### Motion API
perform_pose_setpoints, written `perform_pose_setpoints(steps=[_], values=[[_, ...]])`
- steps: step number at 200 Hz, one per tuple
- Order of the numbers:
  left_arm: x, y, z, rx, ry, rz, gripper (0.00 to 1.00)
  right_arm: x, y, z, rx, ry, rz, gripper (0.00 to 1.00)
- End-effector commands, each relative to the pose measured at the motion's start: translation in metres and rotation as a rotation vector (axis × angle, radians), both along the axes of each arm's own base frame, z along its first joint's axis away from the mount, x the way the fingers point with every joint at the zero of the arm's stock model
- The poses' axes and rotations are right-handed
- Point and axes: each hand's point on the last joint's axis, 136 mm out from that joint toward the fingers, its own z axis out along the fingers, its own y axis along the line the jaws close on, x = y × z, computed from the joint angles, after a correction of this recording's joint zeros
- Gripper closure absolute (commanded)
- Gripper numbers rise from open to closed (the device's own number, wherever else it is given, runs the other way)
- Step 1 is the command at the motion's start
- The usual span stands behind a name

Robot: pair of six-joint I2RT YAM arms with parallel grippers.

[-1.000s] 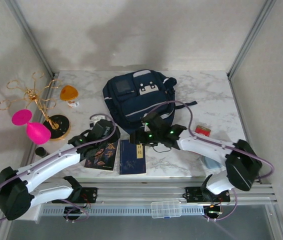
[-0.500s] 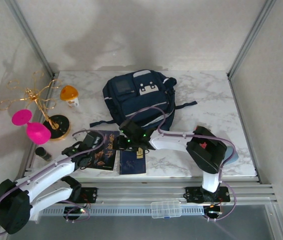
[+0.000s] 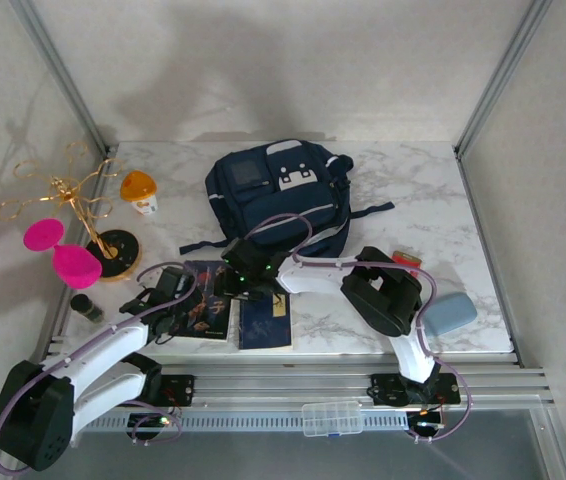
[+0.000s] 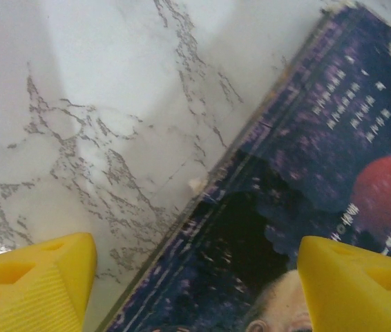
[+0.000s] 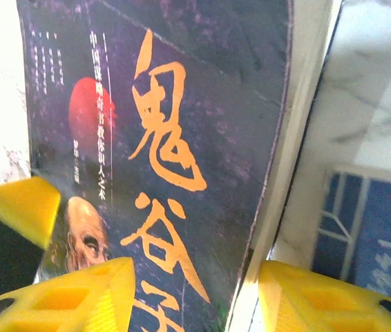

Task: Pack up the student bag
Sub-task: Rotate the book at the bottom-left of the table, then pick up the book from the bottom-left of the table.

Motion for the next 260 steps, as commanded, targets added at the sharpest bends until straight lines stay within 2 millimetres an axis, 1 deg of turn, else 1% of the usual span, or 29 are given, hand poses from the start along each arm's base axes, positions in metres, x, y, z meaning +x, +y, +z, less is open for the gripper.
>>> perform_pose_setpoints(steps=[1,18,34,49,68,76,95,104,122,132,149,164,178,200,224,246,260], values=[[-0.010,-0.012,-0.008,-0.067,0.036,-0.038,0.26,0.012,0.011,0.008,-0.023,-0.062,0.000,0.50],[-0.013,-0.019,-0.004,-0.106,0.018,-0.051,0.26,0.024,0.013,0.015,-0.034,-0.094,-0.009,0.48],[-0.016,-0.017,-0.005,-0.110,0.004,-0.031,0.25,0.027,0.011,0.016,-0.038,-0.096,-0.005,0.47],[-0.020,-0.008,-0.007,-0.081,0.004,-0.002,0.25,0.027,0.000,0.007,-0.103,-0.094,-0.011,0.46],[-0.020,-0.003,-0.009,-0.048,0.009,0.009,0.25,0.022,-0.012,-0.006,-0.157,-0.083,-0.012,0.46],[-0.021,-0.002,-0.011,-0.043,0.013,0.006,0.25,0.020,-0.013,-0.009,-0.164,-0.083,-0.009,0.45],[-0.019,-0.009,-0.015,-0.071,0.020,-0.013,0.26,0.011,-0.008,-0.019,-0.166,-0.057,0.024,0.43],[-0.019,-0.010,-0.015,-0.076,0.023,-0.017,0.26,0.006,-0.001,-0.022,-0.146,-0.042,0.051,0.43],[-0.017,-0.015,-0.014,-0.096,0.008,-0.032,0.27,0.001,0.009,-0.024,-0.137,-0.036,0.087,0.43],[-0.016,-0.021,-0.015,-0.123,0.007,-0.053,0.28,0.002,0.013,-0.023,-0.139,-0.038,0.096,0.43],[-0.017,-0.021,-0.016,-0.122,0.009,-0.048,0.29,0.001,0.022,-0.013,-0.097,-0.041,0.126,0.43],[-0.017,-0.020,-0.016,-0.122,0.001,-0.047,0.29,-0.005,0.030,-0.003,-0.056,-0.027,0.164,0.43],[-0.017,-0.020,-0.016,-0.120,0.003,-0.048,0.29,-0.002,0.030,0.008,-0.058,-0.042,0.163,0.44],[-0.020,-0.017,-0.019,-0.105,0.015,-0.038,0.29,0.000,0.027,0.031,-0.020,-0.085,0.154,0.44],[-0.019,-0.018,-0.020,-0.107,0.016,-0.042,0.29,-0.005,0.026,0.039,0.020,-0.077,0.172,0.45],[-0.020,-0.016,-0.022,-0.094,0.025,-0.037,0.29,-0.007,0.030,0.054,0.067,-0.093,0.193,0.45],[-0.020,-0.017,-0.023,-0.095,0.027,-0.041,0.29,-0.008,0.029,0.060,0.077,-0.102,0.194,0.46]])
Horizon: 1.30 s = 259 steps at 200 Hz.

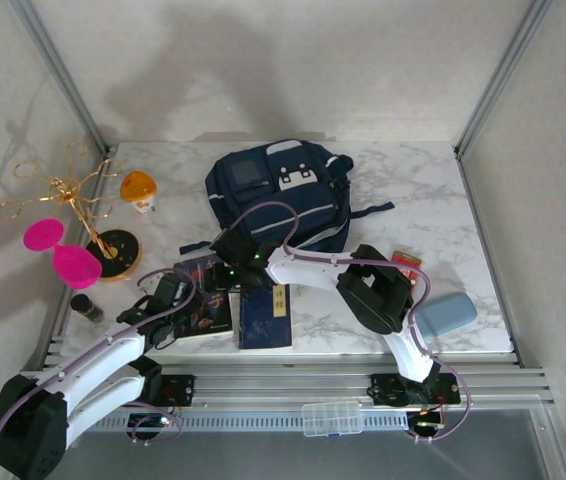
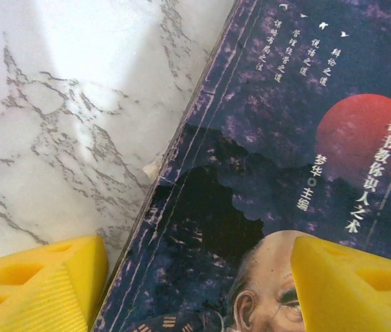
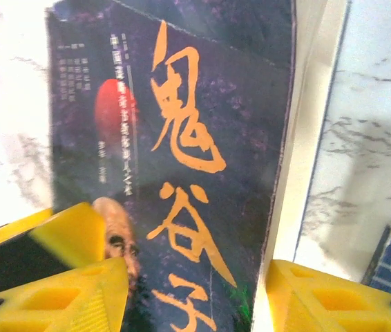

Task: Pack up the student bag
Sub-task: Pick up the book from the bottom-left of the table.

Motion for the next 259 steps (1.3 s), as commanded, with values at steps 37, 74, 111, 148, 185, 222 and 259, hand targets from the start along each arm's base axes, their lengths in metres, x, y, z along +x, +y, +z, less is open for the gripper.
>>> perform_pose_setpoints(steps=[37,74,111,148,185,222,259], values=[[-0.014,-0.010,-0.019,-0.049,0.064,-0.025,0.29,-0.009,0.003,0.024,0.066,-0.022,0.058,0.47],[-0.013,-0.010,-0.018,-0.046,0.062,-0.023,0.29,0.002,-0.021,-0.008,-0.078,-0.039,0.005,0.43],[-0.010,-0.016,-0.015,-0.071,0.056,-0.038,0.29,-0.003,-0.017,-0.030,-0.093,-0.002,0.018,0.40],[-0.010,-0.018,-0.015,-0.080,0.051,-0.042,0.30,-0.011,-0.006,-0.037,-0.078,0.024,0.052,0.40],[-0.011,-0.016,-0.016,-0.061,0.059,-0.038,0.30,-0.019,0.006,-0.015,-0.008,0.027,0.094,0.44],[-0.012,-0.015,-0.017,-0.058,0.061,-0.036,0.30,-0.017,0.008,0.013,0.039,-0.011,0.101,0.47],[-0.013,-0.014,-0.018,-0.052,0.065,-0.035,0.30,-0.022,0.014,0.028,0.094,-0.007,0.131,0.52]])
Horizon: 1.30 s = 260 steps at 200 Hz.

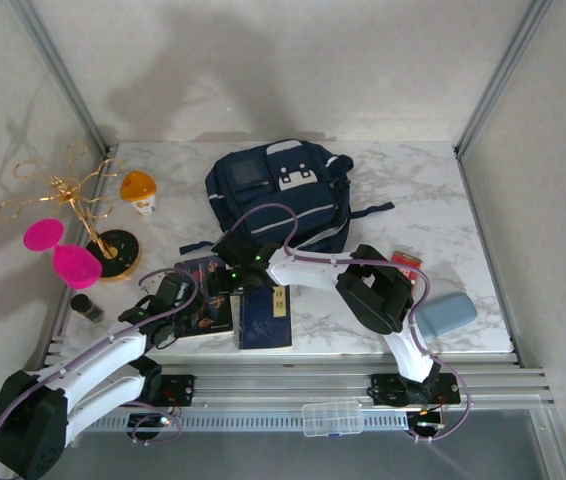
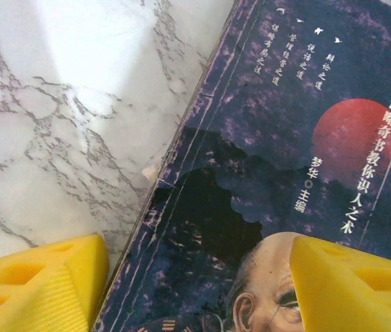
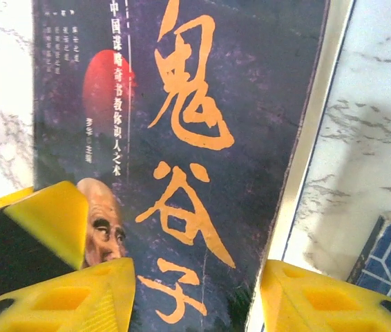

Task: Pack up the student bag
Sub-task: Pick up the book from the bottom-left of the table.

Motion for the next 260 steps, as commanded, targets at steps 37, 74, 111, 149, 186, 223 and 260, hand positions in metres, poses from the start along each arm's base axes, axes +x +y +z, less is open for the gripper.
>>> perform_pose_setpoints(steps=[37,74,111,149,186,223,260], values=[[-0.013,-0.013,-0.016,-0.068,0.067,-0.029,0.30,-0.018,0.019,0.034,0.126,0.012,0.096,0.57],[-0.013,-0.014,-0.017,-0.070,0.067,-0.032,0.30,-0.006,0.002,0.014,0.036,-0.022,0.053,0.57],[-0.012,-0.016,-0.015,-0.080,0.062,-0.036,0.30,-0.017,0.016,0.011,0.112,0.031,0.111,0.67],[-0.013,-0.015,-0.013,-0.077,0.061,-0.036,0.30,-0.015,0.013,0.024,0.167,0.034,0.122,0.80],[-0.010,-0.015,-0.003,-0.077,0.041,-0.030,0.28,-0.013,0.014,0.047,0.234,0.011,0.147,0.95],[-0.005,-0.014,0.016,-0.072,0.012,-0.026,0.24,-0.013,0.021,0.078,0.339,0.002,0.174,1.00],[0.001,-0.015,0.052,-0.102,-0.069,-0.017,0.18,-0.011,0.016,0.127,0.453,-0.038,0.178,1.00]])
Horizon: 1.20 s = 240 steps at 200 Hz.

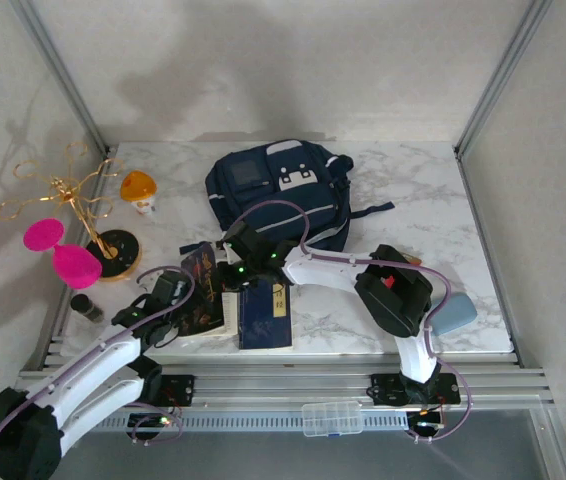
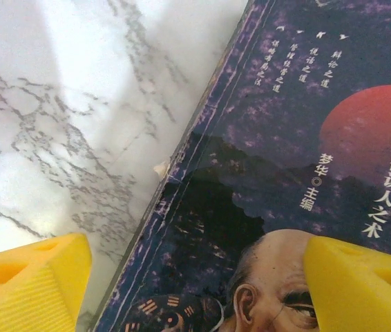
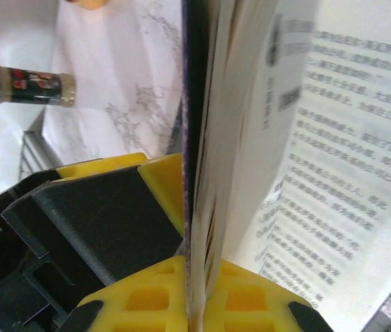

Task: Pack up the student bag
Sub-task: Pick up the book from the bottom-left of the table.

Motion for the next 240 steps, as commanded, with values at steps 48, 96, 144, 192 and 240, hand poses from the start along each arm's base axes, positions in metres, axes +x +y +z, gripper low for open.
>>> perform_pose_setpoints(steps=[48,96,144,192,240], values=[[0.010,-0.021,0.080,-0.134,-0.129,-0.042,0.15,0.012,-0.017,0.145,0.353,-0.111,0.004,1.00],[0.020,-0.043,0.141,-0.224,-0.241,-0.144,0.11,0.021,-0.062,0.204,0.438,-0.174,-0.038,1.00],[0.034,-0.069,0.208,-0.318,-0.387,-0.263,0.04,0.034,-0.121,0.237,0.484,-0.227,-0.033,1.00],[0.054,-0.109,0.243,-0.428,-0.495,-0.419,0.03,0.053,-0.175,0.249,0.497,-0.244,-0.051,1.00],[0.070,-0.147,0.240,-0.456,-0.520,-0.621,0.01,0.054,-0.204,0.253,0.516,-0.253,-0.034,1.00]])
